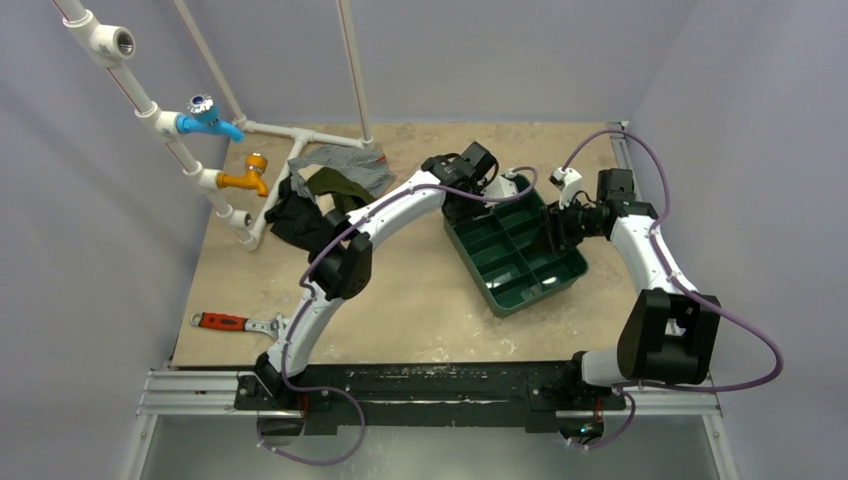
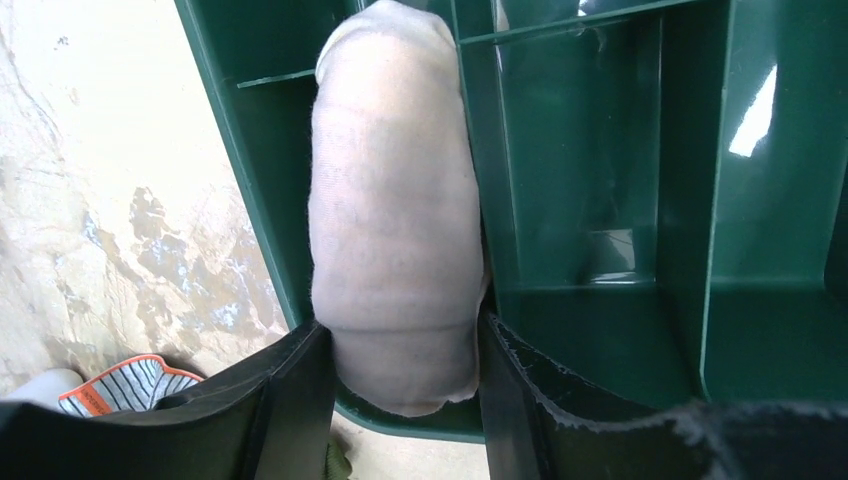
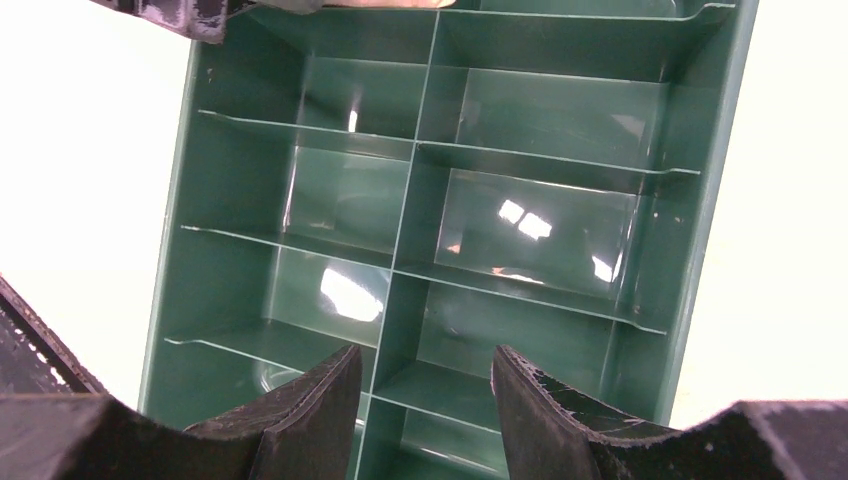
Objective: Roll the underwear
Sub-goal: Place the underwear in the storage box.
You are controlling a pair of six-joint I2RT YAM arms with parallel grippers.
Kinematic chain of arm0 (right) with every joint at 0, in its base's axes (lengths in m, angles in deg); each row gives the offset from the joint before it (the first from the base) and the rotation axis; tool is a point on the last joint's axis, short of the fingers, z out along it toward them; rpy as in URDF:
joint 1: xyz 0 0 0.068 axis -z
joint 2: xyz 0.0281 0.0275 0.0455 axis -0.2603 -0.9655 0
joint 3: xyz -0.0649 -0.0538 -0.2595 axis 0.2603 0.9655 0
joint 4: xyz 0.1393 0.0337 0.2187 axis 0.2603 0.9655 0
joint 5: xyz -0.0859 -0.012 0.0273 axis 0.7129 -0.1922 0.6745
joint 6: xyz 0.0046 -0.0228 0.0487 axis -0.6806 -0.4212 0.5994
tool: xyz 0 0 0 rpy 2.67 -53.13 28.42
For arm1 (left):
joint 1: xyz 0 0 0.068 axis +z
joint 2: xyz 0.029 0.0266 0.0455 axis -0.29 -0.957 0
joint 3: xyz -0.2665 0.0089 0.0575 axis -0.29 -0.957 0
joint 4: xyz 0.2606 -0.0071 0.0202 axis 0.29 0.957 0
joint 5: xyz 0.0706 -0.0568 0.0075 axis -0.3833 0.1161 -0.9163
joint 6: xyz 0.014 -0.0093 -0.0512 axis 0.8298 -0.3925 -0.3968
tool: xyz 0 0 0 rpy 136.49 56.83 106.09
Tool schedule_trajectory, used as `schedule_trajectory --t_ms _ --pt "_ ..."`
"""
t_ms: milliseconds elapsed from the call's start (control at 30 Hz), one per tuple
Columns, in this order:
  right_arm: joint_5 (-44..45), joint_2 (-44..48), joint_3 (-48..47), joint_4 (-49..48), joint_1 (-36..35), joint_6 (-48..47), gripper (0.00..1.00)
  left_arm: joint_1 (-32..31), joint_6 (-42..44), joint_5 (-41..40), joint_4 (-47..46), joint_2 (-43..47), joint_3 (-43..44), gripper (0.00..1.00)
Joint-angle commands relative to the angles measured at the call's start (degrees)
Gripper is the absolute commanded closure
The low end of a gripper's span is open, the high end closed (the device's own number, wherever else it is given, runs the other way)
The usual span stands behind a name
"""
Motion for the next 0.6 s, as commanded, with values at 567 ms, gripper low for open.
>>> schedule_trajectory --t_ms 567 --pt "-2.5 -0.9 -0.4 0.5 0.3 -1.1 0.49 0.3 -0.1 7.3 2.1 7.7 -3.6 0.5"
